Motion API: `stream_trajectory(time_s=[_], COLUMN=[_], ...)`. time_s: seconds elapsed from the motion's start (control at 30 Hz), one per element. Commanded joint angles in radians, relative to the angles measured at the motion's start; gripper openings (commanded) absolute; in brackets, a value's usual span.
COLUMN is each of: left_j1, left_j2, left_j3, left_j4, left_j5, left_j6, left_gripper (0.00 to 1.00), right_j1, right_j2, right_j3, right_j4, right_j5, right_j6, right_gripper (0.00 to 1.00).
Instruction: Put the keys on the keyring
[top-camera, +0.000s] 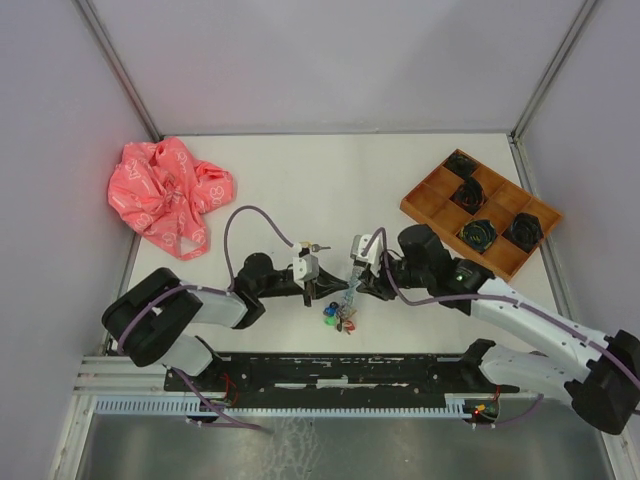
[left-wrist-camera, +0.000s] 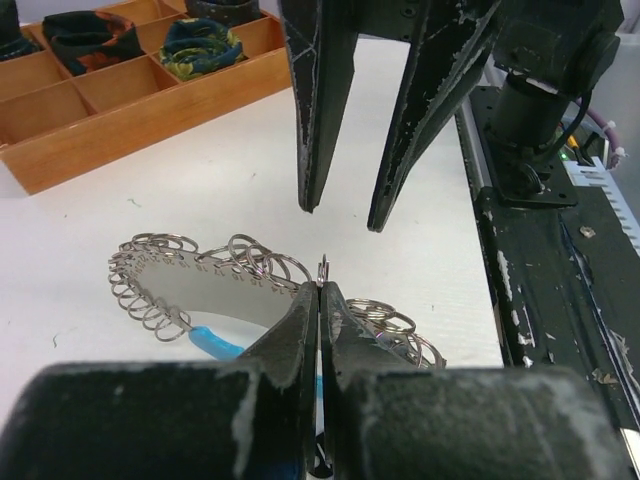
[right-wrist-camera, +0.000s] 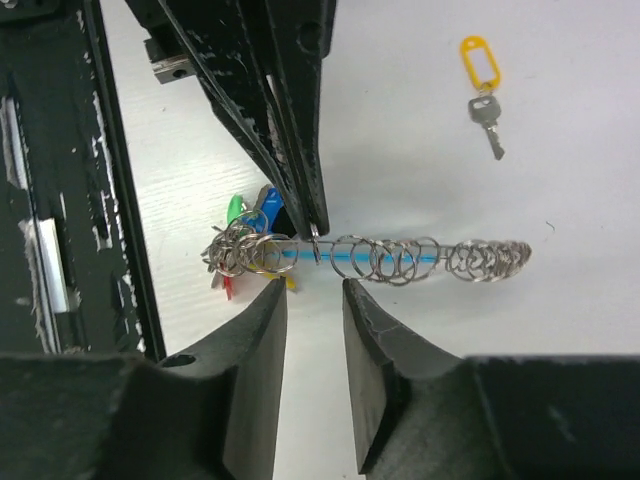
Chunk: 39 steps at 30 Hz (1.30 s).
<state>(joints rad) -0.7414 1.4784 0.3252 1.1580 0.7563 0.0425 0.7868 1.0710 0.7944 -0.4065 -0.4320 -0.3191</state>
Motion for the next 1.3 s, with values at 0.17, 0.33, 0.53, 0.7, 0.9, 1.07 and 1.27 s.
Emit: stream_trajectory(time_s=[0.17,0.33,0.53,0.7,0.9,1.07,1.27], left_j1=[0.002,0.002,0.002,0.002,0.002,0.001,0.002], left_j2=[0.001,0.035,0.038,0.042,0.043,0.044,0.044], left_j3=[-0.067,-0.072,-0.071,-0.066,-0.069,-0.074,-0.074], left_j4=[0.367,0.444,0.444,0.447,0.449,0.449,0.449], left_j5=[-0.114,-0.104,-0.103,-0.098,-0.112,-0.138,-0.134], left_j6=[-0.143,-0.179,-0.178,-0.182,-0.182,-0.177,-0.176], left_gripper=[0.03,0.03,0.03,0.03,0.03,0.03,0.03], right_j1=[-0.079,-0.091,-0.094,-0.095,-0.097,-0.095,-0.096], right_j2=[-0.145,-0.115,-0.099,-0.080,-0.057,-0.064,-0.063], right_j3=[-0.323,-0.409,-0.425,-0.426,-0.419,-0.419,-0.416], right_j4=[0.640,0.839,0.897,0.909,0.912,0.881,0.887], right_j5=[-0.069,-0.096,-0.143,-0.159,-0.206,-0.219,-0.226], right_j6=[0.190,0.226,0.241,0.245,0.252,0.248,0.256], right_gripper=[0.39,0.37,0.36,0.36,0.34,0.34,0.33])
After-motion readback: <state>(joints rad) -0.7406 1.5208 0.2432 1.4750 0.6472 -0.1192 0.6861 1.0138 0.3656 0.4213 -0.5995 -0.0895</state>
